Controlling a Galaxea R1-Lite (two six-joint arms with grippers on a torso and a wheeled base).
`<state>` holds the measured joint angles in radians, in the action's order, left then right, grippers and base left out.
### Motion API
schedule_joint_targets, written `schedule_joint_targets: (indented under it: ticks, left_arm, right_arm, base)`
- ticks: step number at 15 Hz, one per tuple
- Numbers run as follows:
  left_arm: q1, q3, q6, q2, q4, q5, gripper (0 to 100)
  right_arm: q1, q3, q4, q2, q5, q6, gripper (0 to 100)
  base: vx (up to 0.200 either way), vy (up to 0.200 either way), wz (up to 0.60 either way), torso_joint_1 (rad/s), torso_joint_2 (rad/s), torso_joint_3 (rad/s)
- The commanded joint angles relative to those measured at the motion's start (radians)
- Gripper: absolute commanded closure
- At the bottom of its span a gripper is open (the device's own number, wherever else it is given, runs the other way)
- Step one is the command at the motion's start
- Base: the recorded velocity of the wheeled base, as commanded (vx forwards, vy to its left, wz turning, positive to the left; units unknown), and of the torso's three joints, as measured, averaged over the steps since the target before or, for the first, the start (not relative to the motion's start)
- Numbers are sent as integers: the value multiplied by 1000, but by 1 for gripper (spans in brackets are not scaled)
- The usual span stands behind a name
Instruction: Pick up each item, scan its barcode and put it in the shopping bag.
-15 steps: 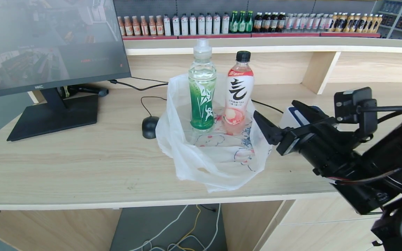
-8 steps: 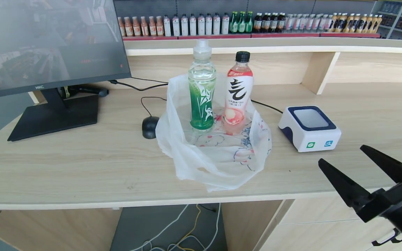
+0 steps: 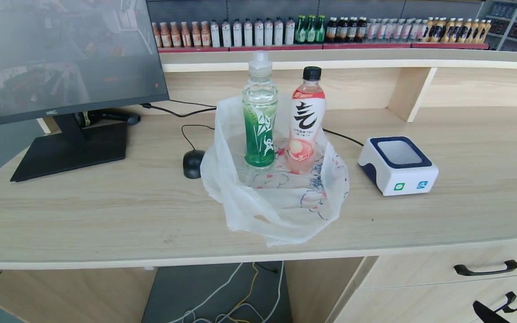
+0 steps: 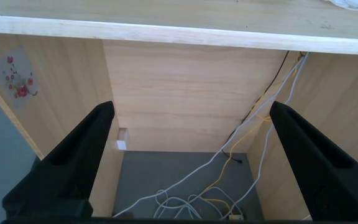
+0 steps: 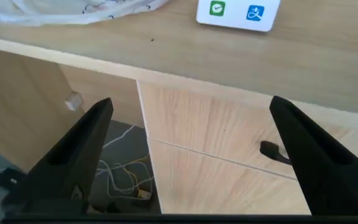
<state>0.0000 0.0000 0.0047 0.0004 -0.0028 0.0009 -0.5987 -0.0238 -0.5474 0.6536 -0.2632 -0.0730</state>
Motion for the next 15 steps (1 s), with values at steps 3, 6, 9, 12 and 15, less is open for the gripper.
schedule_joint_targets:
  ticks: [3, 6, 9, 12, 15]
  left_arm:
    - [0, 0, 1, 0, 0, 1, 0]
    - [0, 0, 1, 0, 0, 1, 0]
    - [0, 0, 1, 0, 0, 1, 0]
    - [0, 0, 0, 0, 0, 1, 0]
    - [0, 0, 0, 0, 0, 1, 0]
  right_arm:
    - [-3, -105, 695, -614, 182, -105, 0]
    - [40, -91, 716, -654, 191, -100, 0]
    - [318, -91, 719, -620, 176, -37, 0]
    - [304, -94, 722, -620, 71, -57, 0]
    - [392, -94, 730, -536, 25, 13, 0]
  base:
    - [0, 0, 0, 0, 0, 0]
    - [0, 0, 0, 0, 0, 0]
    - [0, 0, 0, 0, 0, 0]
    - [0, 0, 0, 0, 0, 0]
    - [0, 0, 0, 0, 0, 0]
